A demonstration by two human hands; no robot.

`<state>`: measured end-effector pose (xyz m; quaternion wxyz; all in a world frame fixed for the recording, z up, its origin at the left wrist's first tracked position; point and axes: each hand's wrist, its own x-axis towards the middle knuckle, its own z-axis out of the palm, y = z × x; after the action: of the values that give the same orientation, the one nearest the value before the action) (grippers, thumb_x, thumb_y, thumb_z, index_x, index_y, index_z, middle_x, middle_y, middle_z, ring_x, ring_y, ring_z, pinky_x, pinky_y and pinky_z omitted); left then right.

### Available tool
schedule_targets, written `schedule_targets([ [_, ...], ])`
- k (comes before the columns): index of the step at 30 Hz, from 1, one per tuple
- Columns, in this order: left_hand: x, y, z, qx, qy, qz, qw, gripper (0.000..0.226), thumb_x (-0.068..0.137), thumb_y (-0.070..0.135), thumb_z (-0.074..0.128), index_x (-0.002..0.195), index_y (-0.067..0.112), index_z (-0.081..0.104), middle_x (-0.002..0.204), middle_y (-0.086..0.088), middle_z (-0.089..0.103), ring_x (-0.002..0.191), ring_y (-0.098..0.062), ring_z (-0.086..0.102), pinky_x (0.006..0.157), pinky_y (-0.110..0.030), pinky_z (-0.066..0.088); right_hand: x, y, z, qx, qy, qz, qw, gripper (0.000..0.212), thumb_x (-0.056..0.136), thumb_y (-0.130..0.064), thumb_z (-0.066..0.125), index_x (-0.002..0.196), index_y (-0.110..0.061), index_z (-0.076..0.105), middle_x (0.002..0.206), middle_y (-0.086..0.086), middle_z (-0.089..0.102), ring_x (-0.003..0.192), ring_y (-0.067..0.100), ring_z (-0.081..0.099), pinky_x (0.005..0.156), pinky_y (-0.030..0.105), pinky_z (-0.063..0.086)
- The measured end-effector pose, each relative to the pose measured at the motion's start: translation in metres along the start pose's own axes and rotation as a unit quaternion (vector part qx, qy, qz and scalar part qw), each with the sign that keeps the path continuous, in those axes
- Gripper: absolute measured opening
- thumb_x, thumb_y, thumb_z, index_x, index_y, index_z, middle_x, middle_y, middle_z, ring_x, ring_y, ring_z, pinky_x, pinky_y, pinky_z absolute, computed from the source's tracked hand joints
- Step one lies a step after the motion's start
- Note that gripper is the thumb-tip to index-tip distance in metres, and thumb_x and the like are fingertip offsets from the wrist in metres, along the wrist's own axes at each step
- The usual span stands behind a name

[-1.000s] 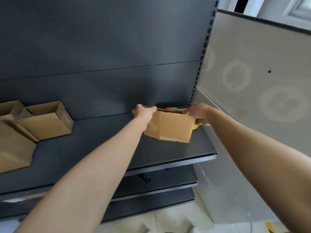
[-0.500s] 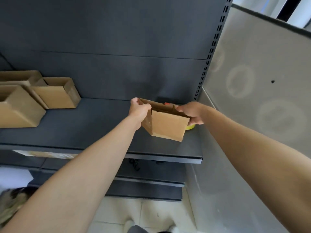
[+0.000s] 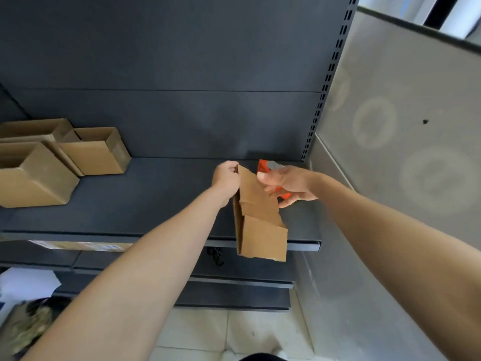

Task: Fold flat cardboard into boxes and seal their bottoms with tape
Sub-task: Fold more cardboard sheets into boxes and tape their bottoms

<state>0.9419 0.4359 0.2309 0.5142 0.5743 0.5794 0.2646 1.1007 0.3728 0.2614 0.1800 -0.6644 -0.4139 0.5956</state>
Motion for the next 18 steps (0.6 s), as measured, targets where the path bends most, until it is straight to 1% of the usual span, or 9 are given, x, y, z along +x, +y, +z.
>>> schedule_targets([
  [2,0.0,-0.003,0.007,0.004,0.02,-0.005,1.0,0.037,0.091,0.001,0.043,0.121,0.012,0.062,0.116,0.0,0.064,0.105,-0.021,0.06,0.091,-0.036,0.052,0.001,0.001,0.009,-0.032,-0.025,0.017,0.999,0.077,0.084,-0.049,0.062,0.147,-0.016,0.034,0.15,0.007,0.036,0.14,0.029,0.031,0.107,0.052,0.038],
  [3,0.0,-0.005,0.01,0.006,0.019,-0.017,1.0,0.036,0.09,0.001,0.042,0.116,0.012,0.065,0.113,-0.004,0.067,0.103,-0.024,0.063,0.09,-0.038,0.053,0.004,0.002,0.014,-0.039,-0.027,0.024,0.999,0.08,0.082,-0.047,0.066,0.148,-0.017,0.032,0.152,0.006,0.033,0.142,0.029,0.027,0.106,0.053,0.038],
  [6,-0.005,-0.011,0.013,-0.059,-0.019,-0.062,0.996,0.034,0.091,-0.004,0.038,0.097,0.009,0.069,0.09,-0.008,0.07,0.088,-0.026,0.066,0.075,-0.038,0.058,0.012,0.005,0.028,-0.042,0.001,0.026,0.999,0.091,0.078,-0.037,0.075,0.151,-0.018,0.025,0.155,0.004,0.028,0.141,0.03,0.029,0.096,0.048,0.046],
  [8,-0.006,-0.012,0.009,-0.14,-0.061,-0.081,0.985,0.038,0.093,-0.009,0.036,0.111,0.008,0.065,0.092,-0.01,0.068,0.084,-0.025,0.067,0.067,-0.035,0.058,0.015,0.002,0.029,-0.042,-0.002,0.022,0.999,0.093,0.077,-0.031,0.077,0.152,-0.019,0.024,0.153,0.004,0.031,0.139,0.028,0.032,0.094,0.046,0.047],
  [10,-0.008,-0.01,0.002,-0.209,-0.103,-0.088,0.969,0.041,0.093,-0.012,0.038,0.126,0.005,0.056,0.104,-0.015,0.066,0.087,-0.026,0.067,0.07,-0.035,0.057,0.013,-0.002,0.027,-0.038,-0.025,0.02,0.999,0.079,0.08,-0.024,0.076,0.147,-0.021,0.035,0.145,0.002,0.042,0.135,0.024,0.037,0.097,0.046,0.046],
  [13,-0.004,0.0,-0.006,-0.235,-0.123,-0.072,0.961,0.037,0.094,-0.007,0.044,0.128,0.004,0.055,0.104,-0.016,0.067,0.09,-0.029,0.067,0.078,-0.041,0.057,0.007,-0.012,0.024,-0.03,-0.041,0.007,0.999,0.058,0.086,-0.01,0.068,0.137,-0.027,0.046,0.132,-0.006,0.052,0.124,0.014,0.044,0.091,0.042,0.049],
  [15,-0.003,0.005,-0.01,-0.23,-0.131,-0.053,0.963,0.033,0.094,0.002,0.052,0.126,0.008,0.057,0.11,-0.012,0.067,0.1,-0.027,0.066,0.084,-0.041,0.055,0.007,-0.019,0.023,-0.031,-0.035,-0.009,0.999,0.057,0.09,-0.006,0.061,0.139,-0.029,0.043,0.128,-0.01,0.051,0.118,0.01,0.045,0.086,0.035,0.048],
  [16,-0.003,0.006,-0.011,-0.214,-0.136,-0.044,0.966,0.034,0.093,0.006,0.057,0.127,0.01,0.056,0.116,-0.009,0.066,0.105,-0.025,0.065,0.087,-0.04,0.055,0.007,-0.023,0.023,-0.035,-0.028,-0.016,0.999,0.057,0.091,-0.006,0.059,0.141,-0.028,0.042,0.128,-0.009,0.05,0.117,0.01,0.045,0.087,0.033,0.046],
  [18,0.0,0.003,-0.011,-0.169,-0.135,-0.032,0.976,0.049,0.089,0.009,0.064,0.135,0.015,0.048,0.126,-0.003,0.06,0.113,-0.021,0.061,0.091,-0.039,0.054,0.009,-0.028,0.023,-0.062,0.003,-0.028,0.998,0.055,0.092,-0.009,0.059,0.142,-0.026,0.042,0.136,-0.007,0.048,0.121,0.012,0.045,0.091,0.031,0.045],
])
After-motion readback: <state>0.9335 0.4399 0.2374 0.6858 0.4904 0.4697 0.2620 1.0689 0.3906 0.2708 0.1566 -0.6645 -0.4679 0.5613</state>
